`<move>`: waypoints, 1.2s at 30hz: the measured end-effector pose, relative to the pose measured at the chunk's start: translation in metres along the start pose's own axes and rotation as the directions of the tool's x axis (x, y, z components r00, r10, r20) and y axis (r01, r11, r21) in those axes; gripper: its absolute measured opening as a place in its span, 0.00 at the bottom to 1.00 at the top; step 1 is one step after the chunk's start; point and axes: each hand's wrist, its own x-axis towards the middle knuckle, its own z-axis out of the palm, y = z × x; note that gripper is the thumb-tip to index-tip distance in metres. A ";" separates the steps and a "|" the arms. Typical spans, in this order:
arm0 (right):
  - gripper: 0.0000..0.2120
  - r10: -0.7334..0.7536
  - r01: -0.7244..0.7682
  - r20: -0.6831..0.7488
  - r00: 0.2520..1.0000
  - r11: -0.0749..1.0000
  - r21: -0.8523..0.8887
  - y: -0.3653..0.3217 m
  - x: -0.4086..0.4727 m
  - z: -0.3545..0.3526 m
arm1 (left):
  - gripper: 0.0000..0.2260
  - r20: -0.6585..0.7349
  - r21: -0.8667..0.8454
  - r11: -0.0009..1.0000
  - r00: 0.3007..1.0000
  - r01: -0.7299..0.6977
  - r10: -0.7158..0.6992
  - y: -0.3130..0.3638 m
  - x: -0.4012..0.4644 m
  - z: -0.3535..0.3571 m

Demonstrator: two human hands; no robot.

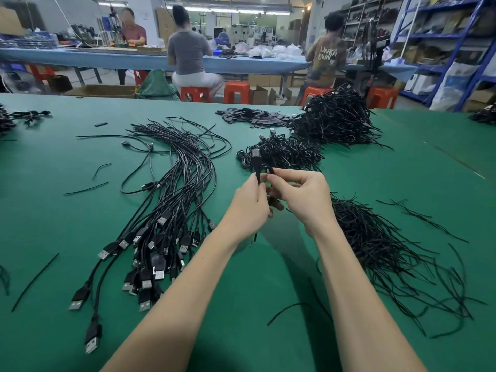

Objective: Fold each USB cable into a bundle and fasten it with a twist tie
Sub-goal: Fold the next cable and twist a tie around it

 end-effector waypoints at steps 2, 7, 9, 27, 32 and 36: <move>0.08 -0.026 0.028 0.073 0.997 0.999 -0.029 -0.003 -0.001 -0.003 | 0.10 0.006 0.083 0.997 1.000 -0.006 0.006 0.000 0.000 -0.001; 0.05 -0.079 0.084 0.042 0.996 0.990 -0.114 -0.002 0.002 -0.004 | 0.08 0.098 0.248 0.966 0.994 -0.075 0.051 0.000 -0.001 0.003; 0.02 -0.054 0.052 -0.023 0.998 0.996 -0.072 0.000 0.003 -0.006 | 0.07 0.117 0.173 0.983 0.992 -0.060 0.040 0.000 -0.001 0.005; 0.08 0.314 -0.259 -0.126 0.941 0.427 -0.866 0.013 0.005 -0.038 | 0.07 -0.026 -0.523 0.818 0.955 0.240 -0.297 -0.008 0.002 0.008; 0.09 0.269 -0.230 -0.123 0.955 0.411 -0.882 0.019 0.004 -0.032 | 0.07 -0.034 -0.474 0.847 0.957 0.239 -0.289 -0.007 0.000 0.008; 0.05 0.143 -0.073 0.019 0.989 0.609 -0.790 0.012 0.004 -0.026 | 0.07 -0.048 -0.465 0.854 0.957 0.232 -0.286 -0.005 0.000 0.006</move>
